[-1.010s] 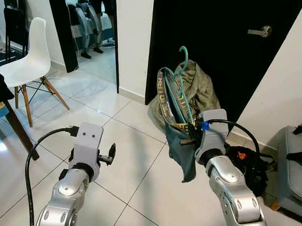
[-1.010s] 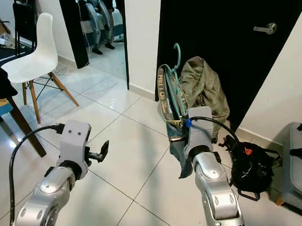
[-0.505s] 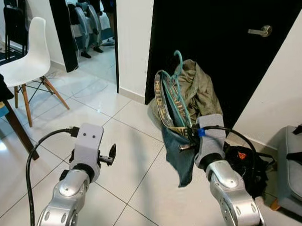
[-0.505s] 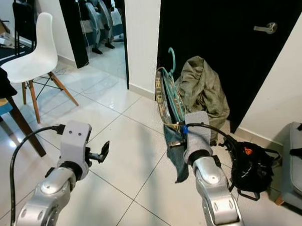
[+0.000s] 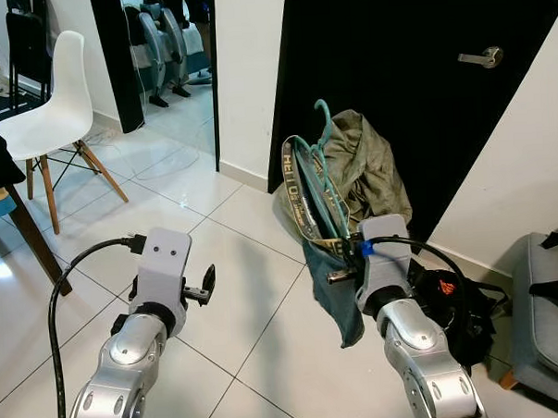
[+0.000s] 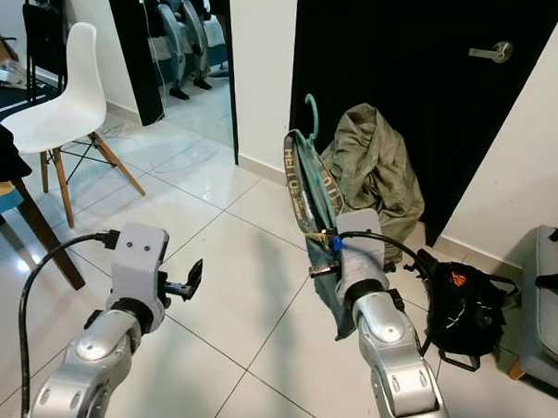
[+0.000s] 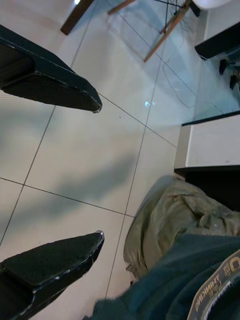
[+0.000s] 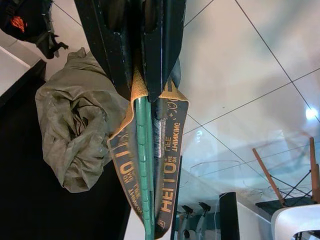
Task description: Hang hanger
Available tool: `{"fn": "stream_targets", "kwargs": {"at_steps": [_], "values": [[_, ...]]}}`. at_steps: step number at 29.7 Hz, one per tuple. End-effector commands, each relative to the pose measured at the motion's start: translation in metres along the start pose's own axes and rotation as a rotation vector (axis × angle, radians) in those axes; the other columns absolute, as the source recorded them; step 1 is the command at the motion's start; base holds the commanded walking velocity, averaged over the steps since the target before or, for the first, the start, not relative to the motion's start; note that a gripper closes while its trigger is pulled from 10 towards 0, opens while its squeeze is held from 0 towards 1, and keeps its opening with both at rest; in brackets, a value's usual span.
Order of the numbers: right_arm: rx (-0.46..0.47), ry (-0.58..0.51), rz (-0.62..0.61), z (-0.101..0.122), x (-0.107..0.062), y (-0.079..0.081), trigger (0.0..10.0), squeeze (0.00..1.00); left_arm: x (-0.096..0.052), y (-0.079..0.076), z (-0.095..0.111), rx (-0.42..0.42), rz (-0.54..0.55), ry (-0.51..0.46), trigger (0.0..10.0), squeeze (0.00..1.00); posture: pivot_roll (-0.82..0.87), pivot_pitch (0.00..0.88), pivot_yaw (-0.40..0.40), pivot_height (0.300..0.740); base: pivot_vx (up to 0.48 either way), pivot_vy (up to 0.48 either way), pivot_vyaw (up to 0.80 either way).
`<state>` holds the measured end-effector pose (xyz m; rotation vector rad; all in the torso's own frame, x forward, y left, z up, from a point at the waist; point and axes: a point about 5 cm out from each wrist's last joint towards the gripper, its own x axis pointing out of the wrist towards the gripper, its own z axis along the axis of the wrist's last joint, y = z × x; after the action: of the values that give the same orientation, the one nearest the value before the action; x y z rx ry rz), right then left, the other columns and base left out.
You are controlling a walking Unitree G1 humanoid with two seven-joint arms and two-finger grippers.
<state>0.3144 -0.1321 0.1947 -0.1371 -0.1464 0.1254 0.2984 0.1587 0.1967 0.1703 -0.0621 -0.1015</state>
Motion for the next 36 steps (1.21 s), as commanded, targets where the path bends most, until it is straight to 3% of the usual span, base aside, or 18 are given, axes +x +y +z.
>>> {"fn": "stream_targets", "kwargs": {"at_steps": [1,23,28,36], "values": [[-0.003,-0.016,-0.003,0.0004,0.0001,-0.0014,10.0,0.00,-0.0012,-0.0009,-0.0037,-0.004,0.015,0.011,10.0,0.00,-0.05,0.179,-0.066,0.740,0.000,0.000,0.00],[-0.004,-0.024,0.012,0.0003,0.0013,0.0017,10.0,0.00,-0.0012,0.0019,-0.0043,-0.011,0.043,0.002,10.0,0.00,-0.05,0.175,-0.068,0.740,0.000,0.000,0.00],[-0.005,-0.029,0.025,0.0010,0.0014,0.0036,10.0,0.00,-0.0006,0.0031,-0.0046,-0.006,0.051,-0.002,10.0,0.00,-0.05,0.175,-0.067,0.740,0.480,0.000,0.00],[0.002,-0.025,0.034,0.0006,0.0012,0.0054,10.0,0.00,-0.0008,0.0030,-0.0049,-0.006,0.050,-0.001,10.0,0.00,-0.05,0.178,-0.067,0.740,0.480,0.000,-0.64]]}}
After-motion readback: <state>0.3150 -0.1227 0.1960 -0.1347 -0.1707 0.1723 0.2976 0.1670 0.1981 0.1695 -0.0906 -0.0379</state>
